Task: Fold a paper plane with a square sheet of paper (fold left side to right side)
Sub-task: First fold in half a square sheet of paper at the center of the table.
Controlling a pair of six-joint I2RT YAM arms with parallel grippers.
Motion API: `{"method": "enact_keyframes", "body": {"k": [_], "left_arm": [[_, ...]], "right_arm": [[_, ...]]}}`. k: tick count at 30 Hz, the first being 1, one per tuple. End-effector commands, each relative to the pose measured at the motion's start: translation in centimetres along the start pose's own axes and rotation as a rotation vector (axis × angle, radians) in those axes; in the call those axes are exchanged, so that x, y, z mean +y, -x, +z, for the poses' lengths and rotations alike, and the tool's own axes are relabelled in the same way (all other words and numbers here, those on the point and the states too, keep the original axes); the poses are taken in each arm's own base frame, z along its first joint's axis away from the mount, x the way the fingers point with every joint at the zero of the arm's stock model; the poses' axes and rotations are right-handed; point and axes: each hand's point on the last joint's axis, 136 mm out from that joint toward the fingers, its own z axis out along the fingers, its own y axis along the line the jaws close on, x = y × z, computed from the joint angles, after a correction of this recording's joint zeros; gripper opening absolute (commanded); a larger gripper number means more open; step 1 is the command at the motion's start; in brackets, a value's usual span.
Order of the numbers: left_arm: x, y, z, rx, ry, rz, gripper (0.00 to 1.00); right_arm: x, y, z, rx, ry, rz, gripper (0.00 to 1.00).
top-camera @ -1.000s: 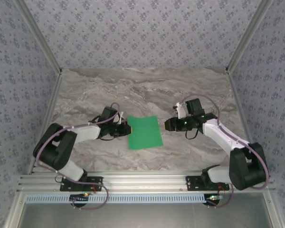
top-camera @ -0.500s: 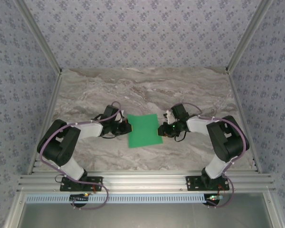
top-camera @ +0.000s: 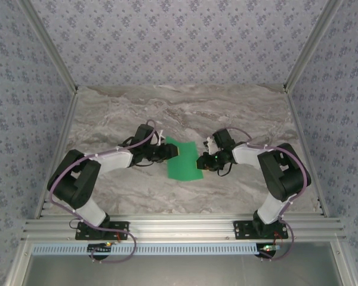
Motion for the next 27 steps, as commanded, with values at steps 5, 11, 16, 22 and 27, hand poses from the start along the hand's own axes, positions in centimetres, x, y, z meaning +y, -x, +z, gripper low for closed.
{"method": "enact_keyframes", "body": {"k": [5,11,16,22,27], "left_arm": [[-3.5,0.8,1.3,0.013,-0.093,0.031,0.55],[-3.8,1.0,0.8,-0.005,-0.082,0.04,0.61],[-4.9,1.0,1.1,0.001,-0.121,0.057,0.67],[-5.4,1.0,2.2,0.014,-0.134,0.056,0.72],[-5.3,1.0,2.9,0.019,-0.136,0.045,0.74]], "right_arm": [[-1.9,-1.5,-0.2,0.033,-0.062,0.039,0.22],[-3.1,-1.8,-0.5,0.048,-0.101,0.052,0.22],[-2.9,-1.7,-0.4,0.048,-0.09,0.049,0.22],[-3.0,-1.9,-0.2,0.061,-0.087,0.052,0.22],[-3.1,-2.1,0.0,0.066,-0.085,0.053,0.23]]}}
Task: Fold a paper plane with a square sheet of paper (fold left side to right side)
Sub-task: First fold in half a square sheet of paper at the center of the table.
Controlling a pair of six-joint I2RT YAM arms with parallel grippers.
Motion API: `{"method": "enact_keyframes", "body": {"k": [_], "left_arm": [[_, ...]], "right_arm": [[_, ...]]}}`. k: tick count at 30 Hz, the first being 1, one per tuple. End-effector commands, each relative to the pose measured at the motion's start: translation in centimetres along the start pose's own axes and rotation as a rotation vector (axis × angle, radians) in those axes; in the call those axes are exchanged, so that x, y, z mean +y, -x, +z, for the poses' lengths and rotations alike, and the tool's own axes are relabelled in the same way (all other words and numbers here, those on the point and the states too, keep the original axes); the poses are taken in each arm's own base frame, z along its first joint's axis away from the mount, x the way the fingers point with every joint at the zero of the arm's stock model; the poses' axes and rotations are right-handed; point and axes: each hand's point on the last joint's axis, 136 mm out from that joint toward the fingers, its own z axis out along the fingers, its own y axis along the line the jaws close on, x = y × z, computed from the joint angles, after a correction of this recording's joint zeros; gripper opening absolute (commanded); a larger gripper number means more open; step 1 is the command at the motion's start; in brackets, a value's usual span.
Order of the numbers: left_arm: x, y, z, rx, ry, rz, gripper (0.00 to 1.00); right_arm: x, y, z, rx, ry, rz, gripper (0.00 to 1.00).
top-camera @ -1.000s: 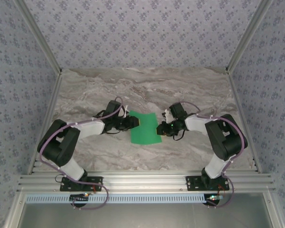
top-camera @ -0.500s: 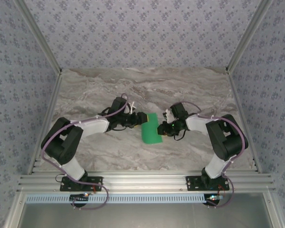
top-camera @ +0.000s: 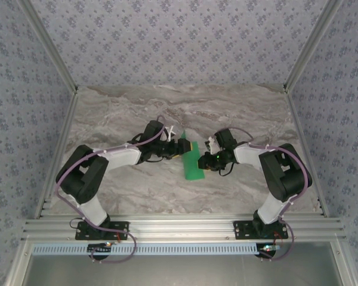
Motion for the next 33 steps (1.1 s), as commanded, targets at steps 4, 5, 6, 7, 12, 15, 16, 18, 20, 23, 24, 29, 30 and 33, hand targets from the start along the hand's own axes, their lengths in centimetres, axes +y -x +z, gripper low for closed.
{"method": "enact_keyframes", "body": {"k": [4,5,6,7,12,15,16,18,20,23,24,29,30,33], "left_arm": [[-0.6,0.7,1.1,0.001,-0.031,0.002,0.74],[-0.5,0.6,1.2,0.001,-0.032,0.001,0.75],[-0.5,0.7,1.3,0.001,-0.035,-0.001,0.75],[-0.4,0.6,1.4,0.001,-0.036,0.0,0.75],[-0.3,0.7,1.5,0.003,-0.039,0.0,0.75],[-0.1,0.6,1.6,0.006,-0.033,-0.003,0.75],[-0.1,0.6,1.6,0.006,-0.034,-0.003,0.75],[0.0,0.6,1.7,0.006,-0.032,-0.003,0.75],[0.1,0.5,1.8,0.008,-0.03,-0.006,0.75],[0.1,0.5,1.8,0.009,-0.031,-0.006,0.75],[0.1,0.5,1.8,0.009,-0.031,-0.006,0.75],[0.0,0.4,1.9,0.012,-0.031,-0.004,0.72],[0.1,0.4,1.9,0.013,-0.03,-0.006,0.72],[0.0,0.3,2.0,0.014,-0.03,-0.005,0.72]], "right_arm": [[-1.9,-1.5,0.1,0.036,-0.042,0.049,0.23],[-1.6,-1.2,0.0,0.026,-0.025,0.047,0.24],[-1.3,-1.0,-0.2,0.015,-0.008,0.048,0.24],[-1.2,-0.8,-0.4,0.006,0.005,0.05,0.24],[0.1,0.3,-1.7,-0.06,0.113,0.061,0.25],[0.9,1.3,-3.0,-0.112,0.165,0.06,0.32],[1.1,1.6,-3.5,-0.127,0.175,0.058,0.33],[1.7,2.3,-4.6,-0.167,0.206,0.052,0.38],[2.2,3.0,-5.5,-0.201,0.235,0.05,0.41],[3.2,4.0,-6.9,-0.242,0.289,0.045,0.45],[3.6,4.4,-7.2,-0.251,0.314,0.043,0.45],[5.5,5.3,-8.1,-0.26,0.391,0.025,0.45],[5.7,5.3,-8.1,-0.255,0.396,0.023,0.45],[6.2,5.1,-8.1,-0.24,0.411,0.01,0.45]]}}
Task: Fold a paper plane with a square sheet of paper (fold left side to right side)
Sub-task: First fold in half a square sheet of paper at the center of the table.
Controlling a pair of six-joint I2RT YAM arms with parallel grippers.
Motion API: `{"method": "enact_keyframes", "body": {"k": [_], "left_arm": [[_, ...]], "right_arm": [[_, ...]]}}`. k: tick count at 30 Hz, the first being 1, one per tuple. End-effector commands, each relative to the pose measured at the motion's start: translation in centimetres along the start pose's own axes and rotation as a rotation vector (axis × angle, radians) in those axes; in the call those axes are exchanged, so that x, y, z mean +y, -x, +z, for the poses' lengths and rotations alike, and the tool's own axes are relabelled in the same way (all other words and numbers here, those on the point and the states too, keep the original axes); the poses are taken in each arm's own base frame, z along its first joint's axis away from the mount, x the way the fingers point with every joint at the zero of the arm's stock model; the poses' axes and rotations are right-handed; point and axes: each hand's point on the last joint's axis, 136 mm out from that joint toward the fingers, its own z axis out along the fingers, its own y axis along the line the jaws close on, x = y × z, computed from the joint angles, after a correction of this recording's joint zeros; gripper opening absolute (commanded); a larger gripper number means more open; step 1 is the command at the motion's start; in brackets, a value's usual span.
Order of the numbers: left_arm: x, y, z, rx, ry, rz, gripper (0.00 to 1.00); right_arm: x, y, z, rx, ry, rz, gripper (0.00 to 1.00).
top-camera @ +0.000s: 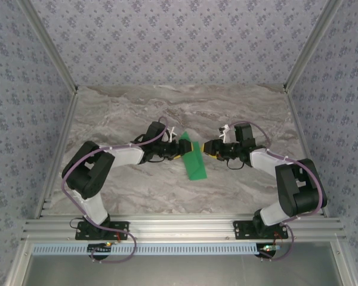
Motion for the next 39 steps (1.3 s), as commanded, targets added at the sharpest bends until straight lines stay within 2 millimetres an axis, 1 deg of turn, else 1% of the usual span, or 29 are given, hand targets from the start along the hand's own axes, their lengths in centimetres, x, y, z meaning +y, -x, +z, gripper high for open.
{"method": "enact_keyframes", "body": {"k": [1,8,12,13,19,23,25,27,29,35,39], "left_arm": [[-1.1,0.3,0.6,0.008,-0.031,0.024,0.71],[-1.0,0.3,0.7,0.008,-0.027,0.021,0.71],[-1.0,0.2,0.7,0.01,-0.027,0.021,0.71],[-1.0,0.2,0.7,0.011,-0.027,0.02,0.71],[-1.0,0.2,0.7,0.01,-0.028,0.021,0.71],[-1.2,0.3,0.6,0.009,-0.03,0.023,0.71],[-1.2,0.3,0.6,0.007,-0.03,0.023,0.71],[-1.3,0.4,0.6,0.006,-0.031,0.024,0.7],[-1.4,0.3,0.5,0.007,-0.032,0.026,0.71],[-1.7,0.4,0.3,0.004,-0.036,0.031,0.71],[-2.2,0.4,-0.7,-0.008,-0.027,0.058,0.71]], "right_arm": [[2.3,0.4,0.1,0.017,0.073,-0.023,0.45],[2.8,-0.3,0.8,0.052,0.081,-0.034,0.45],[2.4,-0.7,1.4,0.072,0.051,-0.01,0.44],[2.2,-0.8,1.6,0.079,0.044,-0.031,0.44],[1.9,-1.4,2.5,0.117,0.024,-0.033,0.42],[1.5,-1.6,2.8,0.133,0.004,-0.03,0.35],[1.3,-1.7,2.9,0.138,-0.003,-0.028,0.29],[1.1,-1.8,2.9,0.143,-0.014,-0.027,0.21],[0.9,-1.9,2.9,0.149,-0.027,-0.029,0.16],[0.5,-2.0,2.9,0.157,-0.051,-0.036,0.05],[0.2,-2.1,2.9,0.16,-0.057,-0.038,0.04]]}}
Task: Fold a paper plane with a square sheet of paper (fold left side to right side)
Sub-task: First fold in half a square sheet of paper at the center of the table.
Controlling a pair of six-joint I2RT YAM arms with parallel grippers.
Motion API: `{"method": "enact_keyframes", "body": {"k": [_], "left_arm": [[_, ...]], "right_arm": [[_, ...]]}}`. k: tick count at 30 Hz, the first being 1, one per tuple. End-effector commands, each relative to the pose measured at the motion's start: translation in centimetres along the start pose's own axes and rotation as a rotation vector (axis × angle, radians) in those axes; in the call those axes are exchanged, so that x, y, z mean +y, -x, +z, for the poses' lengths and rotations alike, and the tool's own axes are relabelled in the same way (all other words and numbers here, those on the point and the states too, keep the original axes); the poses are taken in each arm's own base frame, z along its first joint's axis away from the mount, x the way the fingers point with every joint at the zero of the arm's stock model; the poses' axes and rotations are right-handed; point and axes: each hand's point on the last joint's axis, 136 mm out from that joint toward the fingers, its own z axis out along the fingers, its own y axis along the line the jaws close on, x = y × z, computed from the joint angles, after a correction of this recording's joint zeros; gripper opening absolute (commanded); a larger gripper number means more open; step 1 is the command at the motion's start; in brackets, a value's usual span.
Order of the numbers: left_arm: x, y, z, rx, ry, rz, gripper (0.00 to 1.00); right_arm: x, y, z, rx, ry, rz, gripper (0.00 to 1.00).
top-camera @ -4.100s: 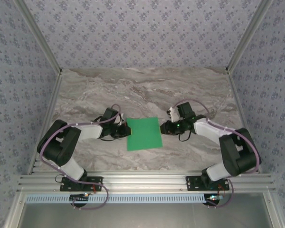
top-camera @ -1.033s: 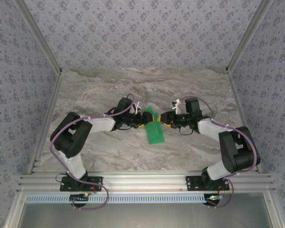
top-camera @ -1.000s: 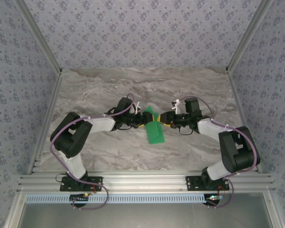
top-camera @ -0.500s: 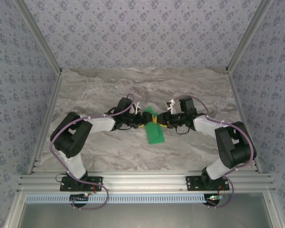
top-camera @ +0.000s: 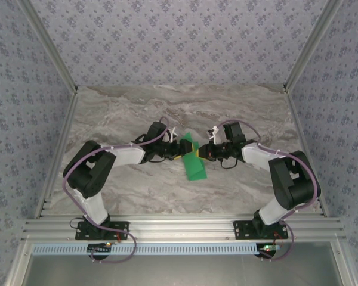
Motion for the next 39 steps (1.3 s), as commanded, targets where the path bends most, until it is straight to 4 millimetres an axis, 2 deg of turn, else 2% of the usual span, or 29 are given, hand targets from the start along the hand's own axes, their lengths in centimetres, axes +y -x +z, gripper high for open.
{"method": "enact_keyframes", "body": {"k": [1,6,9,18,26,30,36,39], "left_arm": [[-2.4,0.5,-1.3,-0.019,-0.021,0.065,0.71],[-1.2,0.2,-3.2,-0.053,0.083,0.065,0.73],[-0.1,-0.3,-3.3,-0.052,0.12,0.024,0.73],[2.0,-0.8,-0.4,-0.023,0.165,-0.068,0.73],[3.6,-0.9,0.7,-0.014,0.203,-0.111,0.72],[3.7,-0.9,1.3,0.0,0.2,-0.11,0.69],[4.3,-0.8,2.2,0.014,0.211,-0.121,0.58],[4.6,-0.8,2.5,0.021,0.219,-0.124,0.57]], "right_arm": [[-0.4,0.1,0.2,0.014,-0.018,-0.007,0.04],[-1.3,-0.3,0.4,0.022,-0.025,0.004,0.03],[-2.0,-0.6,0.6,0.023,-0.034,0.019,0.04],[-4.1,-1.4,0.7,0.011,-0.085,0.079,0.03],[-5.2,-1.9,0.6,-0.004,-0.109,0.118,0.03],[-5.4,-2.2,0.8,0.005,-0.108,0.126,0.04],[-5.6,-2.4,0.9,0.009,-0.11,0.132,0.04],[-5.8,-2.4,0.9,0.01,-0.115,0.137,0.05]]}}
